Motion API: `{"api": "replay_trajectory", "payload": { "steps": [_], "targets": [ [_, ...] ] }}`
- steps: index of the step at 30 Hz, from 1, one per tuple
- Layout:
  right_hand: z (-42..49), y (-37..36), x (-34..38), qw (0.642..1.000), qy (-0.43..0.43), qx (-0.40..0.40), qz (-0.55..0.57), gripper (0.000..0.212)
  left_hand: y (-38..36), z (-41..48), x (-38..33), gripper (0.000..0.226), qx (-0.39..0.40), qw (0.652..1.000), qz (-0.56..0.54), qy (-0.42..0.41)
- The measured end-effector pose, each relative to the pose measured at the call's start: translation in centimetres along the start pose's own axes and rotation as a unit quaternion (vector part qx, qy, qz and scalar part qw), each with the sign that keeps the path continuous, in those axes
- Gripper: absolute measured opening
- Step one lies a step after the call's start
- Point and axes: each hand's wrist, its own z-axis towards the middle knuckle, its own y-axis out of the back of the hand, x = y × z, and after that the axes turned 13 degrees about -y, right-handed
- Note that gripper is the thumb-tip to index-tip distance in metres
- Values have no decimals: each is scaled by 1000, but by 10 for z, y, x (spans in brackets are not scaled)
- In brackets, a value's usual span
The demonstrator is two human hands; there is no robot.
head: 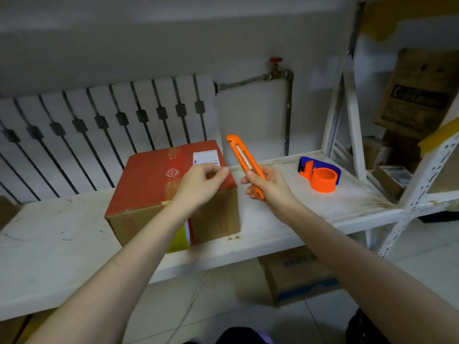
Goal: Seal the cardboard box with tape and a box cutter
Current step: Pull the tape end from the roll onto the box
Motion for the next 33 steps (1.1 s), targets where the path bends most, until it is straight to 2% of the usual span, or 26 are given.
{"api": "replay_trajectory", "payload": {
  "steps": [3,5,7,10,13,17,20,24,30,33],
  "targets": [
    [-23,-28,12,994,-16,90,53,19,-6,-10,-26,38,-27,971,-233,37],
    [-35,-42,14,987,-34,131,91,23,-4,-16,-37,37,-86,941,-322,53],
    [-43,-49,14,976,-51,179,112,21,2,-23,-44,32,-119,921,-362,83],
    [-49,-55,16,977,-47,191,79,21,9,-26,-42,29,-132,909,-384,93],
    [-51,-66,15,991,-30,133,14,23,16,-29,-35,27,-130,906,-393,90],
    [-51,-77,10,996,-30,58,-57,33,19,-32,-24,31,-105,927,-346,97],
    [-50,-81,7,997,-57,20,-52,40,23,-33,-16,34,-82,936,-326,108],
    [-47,-89,6,995,-93,13,-42,45,29,-31,-12,29,-89,934,-321,128],
    [-37,-90,2,992,-103,-6,-68,46,34,-29,-4,23,-75,925,-339,153],
    [-27,-93,1,993,-101,-9,-60,45,46,-27,1,21,-95,939,-293,155]
  ]
}}
